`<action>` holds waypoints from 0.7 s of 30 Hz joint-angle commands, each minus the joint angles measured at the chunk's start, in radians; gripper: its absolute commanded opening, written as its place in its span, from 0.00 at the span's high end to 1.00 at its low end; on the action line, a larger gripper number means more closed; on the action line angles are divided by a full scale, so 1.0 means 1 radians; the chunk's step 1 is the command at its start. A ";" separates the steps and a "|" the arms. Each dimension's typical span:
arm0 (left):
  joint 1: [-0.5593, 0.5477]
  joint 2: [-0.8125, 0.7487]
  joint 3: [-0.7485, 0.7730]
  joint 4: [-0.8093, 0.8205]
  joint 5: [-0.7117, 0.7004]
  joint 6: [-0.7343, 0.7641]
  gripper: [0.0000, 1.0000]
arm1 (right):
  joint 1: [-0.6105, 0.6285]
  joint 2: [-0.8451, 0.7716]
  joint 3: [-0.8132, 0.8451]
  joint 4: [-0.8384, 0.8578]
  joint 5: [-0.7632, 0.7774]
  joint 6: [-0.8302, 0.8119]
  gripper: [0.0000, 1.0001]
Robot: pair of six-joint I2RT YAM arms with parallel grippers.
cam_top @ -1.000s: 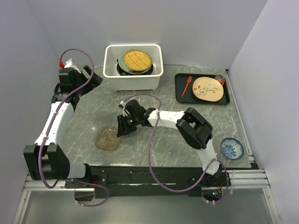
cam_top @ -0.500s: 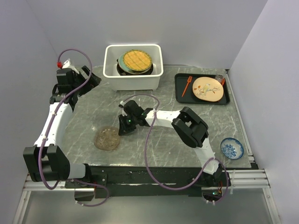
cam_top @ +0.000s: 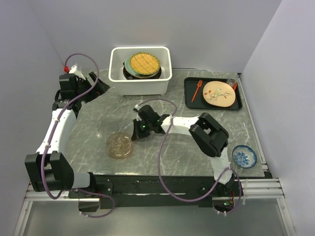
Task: Place the plates into the plastic bin on the countertop
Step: Pick up the plate at the center of the board, then place the plate in the plastic bin.
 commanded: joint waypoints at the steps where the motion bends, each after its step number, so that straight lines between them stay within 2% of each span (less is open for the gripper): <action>1: 0.003 0.007 0.014 0.044 0.125 0.046 0.07 | -0.055 -0.123 -0.058 0.080 0.020 0.009 1.00; 16: -0.027 0.130 0.023 0.064 0.487 0.104 0.15 | -0.205 -0.425 -0.192 0.098 0.065 0.016 1.00; 21: -0.109 0.142 0.048 0.020 0.489 0.173 0.17 | -0.257 -0.485 -0.213 0.086 0.069 0.008 1.00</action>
